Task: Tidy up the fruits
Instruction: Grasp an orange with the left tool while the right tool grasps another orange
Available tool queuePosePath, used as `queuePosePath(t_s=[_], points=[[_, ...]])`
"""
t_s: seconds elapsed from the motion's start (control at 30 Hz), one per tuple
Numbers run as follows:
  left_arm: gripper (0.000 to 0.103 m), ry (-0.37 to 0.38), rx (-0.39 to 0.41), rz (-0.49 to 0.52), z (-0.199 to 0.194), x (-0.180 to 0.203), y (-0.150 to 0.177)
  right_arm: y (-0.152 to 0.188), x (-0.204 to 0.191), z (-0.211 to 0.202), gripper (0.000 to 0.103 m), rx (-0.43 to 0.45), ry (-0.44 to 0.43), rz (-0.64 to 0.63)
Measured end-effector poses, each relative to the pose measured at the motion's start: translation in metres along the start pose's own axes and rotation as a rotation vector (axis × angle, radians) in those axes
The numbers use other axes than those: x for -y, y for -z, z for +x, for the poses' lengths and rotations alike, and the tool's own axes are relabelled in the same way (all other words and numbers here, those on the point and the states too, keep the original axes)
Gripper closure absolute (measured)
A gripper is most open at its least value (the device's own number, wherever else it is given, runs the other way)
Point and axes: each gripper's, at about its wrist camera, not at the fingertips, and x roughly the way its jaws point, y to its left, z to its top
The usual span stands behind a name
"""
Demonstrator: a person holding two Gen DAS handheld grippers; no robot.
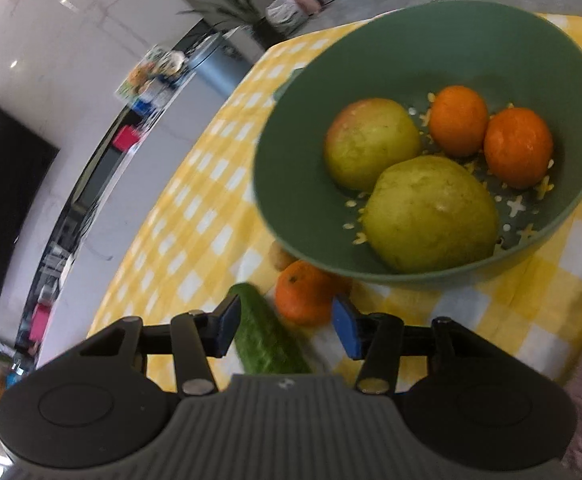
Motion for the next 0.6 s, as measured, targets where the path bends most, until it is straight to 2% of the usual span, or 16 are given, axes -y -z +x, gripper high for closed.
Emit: queuePosePath(t_s=[0.2, 0.3, 0.47, 0.6], points=[[0.057, -0.035, -0.007, -0.003, 0.006, -0.003, -0.001, 0.001, 0.004, 0.013, 0.054, 0.022, 0.029, 0.024], [0.058, -0.027, -0.005, -0.008, 0.007, -0.004, -0.002, 0.0, 0.004, 0.017, 0.054, 0.045, 0.032, 0.022], [0.058, -0.041, -0.007, 0.037, 0.007, 0.0, 0.001, -0.002, 0.004, 0.023, 0.054, 0.062, 0.028, 0.012], [0.058, -0.044, -0.008, 0.044, 0.006, 0.0, 0.001, -0.003, 0.002, 0.026, 0.062, 0.059, 0.044, -0.008]])
